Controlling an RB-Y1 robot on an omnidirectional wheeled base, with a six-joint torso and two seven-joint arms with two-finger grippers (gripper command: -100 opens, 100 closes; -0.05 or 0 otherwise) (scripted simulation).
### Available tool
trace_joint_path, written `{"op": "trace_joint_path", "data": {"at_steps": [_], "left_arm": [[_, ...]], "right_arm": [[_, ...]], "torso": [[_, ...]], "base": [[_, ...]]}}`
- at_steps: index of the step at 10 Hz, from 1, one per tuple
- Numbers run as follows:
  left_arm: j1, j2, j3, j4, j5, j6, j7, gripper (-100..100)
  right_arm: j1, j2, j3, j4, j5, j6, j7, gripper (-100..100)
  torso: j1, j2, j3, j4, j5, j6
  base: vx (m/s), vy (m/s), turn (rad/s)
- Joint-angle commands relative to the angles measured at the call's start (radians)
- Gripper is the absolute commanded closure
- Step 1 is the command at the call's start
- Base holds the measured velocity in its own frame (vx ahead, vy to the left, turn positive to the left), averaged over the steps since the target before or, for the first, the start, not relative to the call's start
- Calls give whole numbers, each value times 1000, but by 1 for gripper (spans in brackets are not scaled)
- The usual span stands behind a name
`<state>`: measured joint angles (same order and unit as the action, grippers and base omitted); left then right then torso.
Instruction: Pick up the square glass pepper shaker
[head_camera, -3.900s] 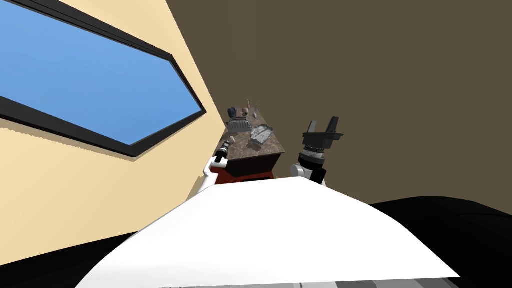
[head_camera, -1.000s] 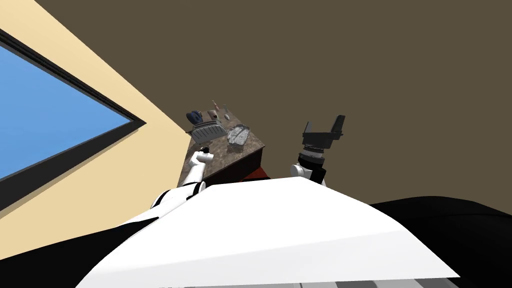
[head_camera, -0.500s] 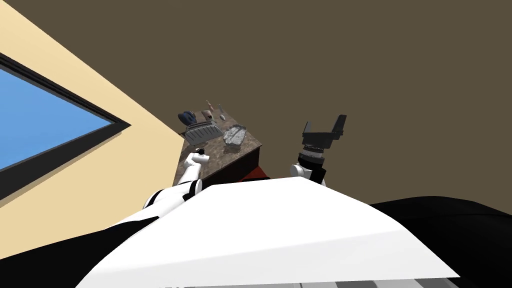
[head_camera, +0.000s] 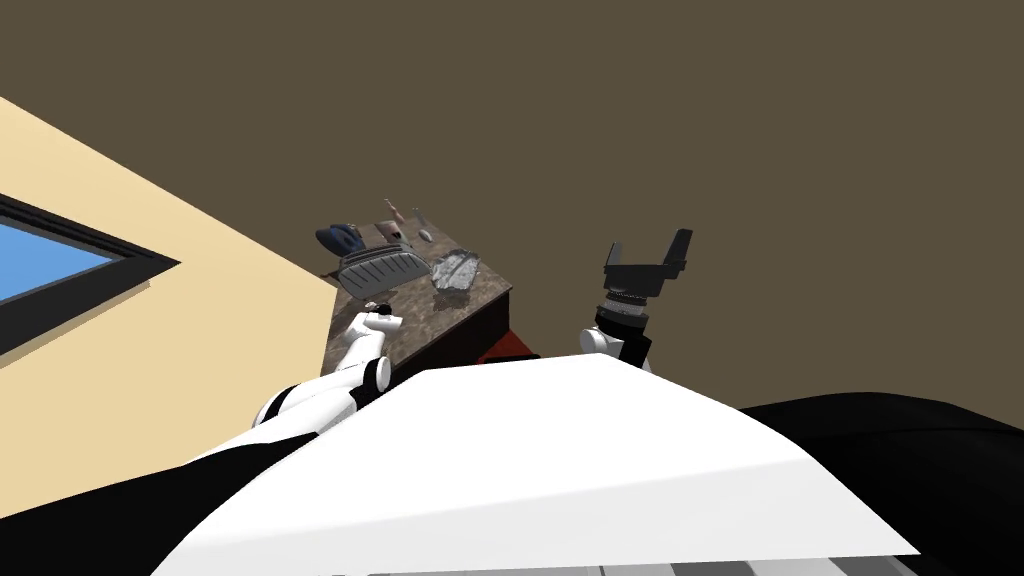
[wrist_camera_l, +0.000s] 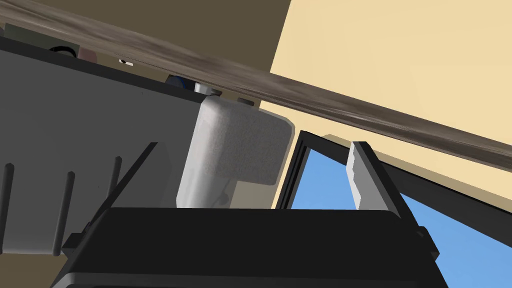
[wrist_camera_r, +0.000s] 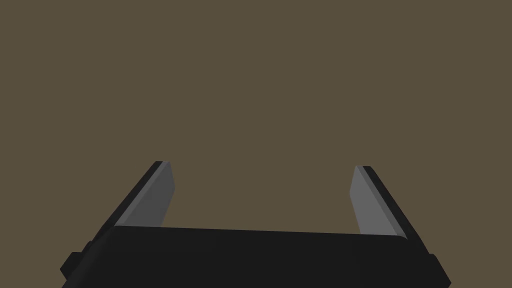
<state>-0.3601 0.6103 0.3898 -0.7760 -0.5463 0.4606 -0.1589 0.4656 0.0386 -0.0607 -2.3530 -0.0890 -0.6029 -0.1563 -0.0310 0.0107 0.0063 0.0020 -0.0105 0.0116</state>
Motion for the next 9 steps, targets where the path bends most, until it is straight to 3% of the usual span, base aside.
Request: {"op": "trace_joint_path", "data": {"at_steps": [1, 2, 3, 4, 5, 6, 8, 9], "left_arm": [[-3, 15, 19, 50, -16, -24, 20, -100], [-3, 15, 19, 54, -16, -24, 20, -100], [-10, 47, 50, 94, -28, -52, 42, -100], [-10, 47, 50, 115, -28, -52, 42, -100], [-16, 78, 82, 173, -40, -80, 63, -100], [-16, 78, 82, 151, -40, -80, 63, -100], [-16, 79, 81, 161, -36, -77, 57, -100], [-18, 79, 81, 166, -39, -81, 62, 100]], "right_arm": [[0, 0, 0, 0, 0, 0, 0, 0], [0, 0, 0, 0, 0, 0, 0, 0], [0, 0, 0, 0, 0, 0, 0, 0], [0, 0, 0, 0, 0, 0, 0, 0], [0, 0, 1, 0, 0, 0, 0, 0], [0, -1, 2, 0, 1, 0, 0, 0], [0, -1, 2, 0, 0, 0, -1, 0], [0, -1, 2, 0, 0, 0, -1, 0]], "torso": [[0, 0, 0, 0, 0, 0], [-1, 0, 0, 0, 0, 0], [0, -1, -1, -1, 0, -1], [-1, -1, -1, -1, 0, 0], [-1, 0, 0, -1, 0, -1], [-3, 0, 0, -1, 2, 1], [-3, -2, -1, -1, 1, 1], [-3, -3, -2, -2, 1, 1]], "base": [[-49, -22, -154], [-22, -5, -22], [-37, -20, -276], [-38, -20, -163], [-48, -30, -234], [-47, -25, -137], [-12, -8, -2], [-3, -1, 14]]}}
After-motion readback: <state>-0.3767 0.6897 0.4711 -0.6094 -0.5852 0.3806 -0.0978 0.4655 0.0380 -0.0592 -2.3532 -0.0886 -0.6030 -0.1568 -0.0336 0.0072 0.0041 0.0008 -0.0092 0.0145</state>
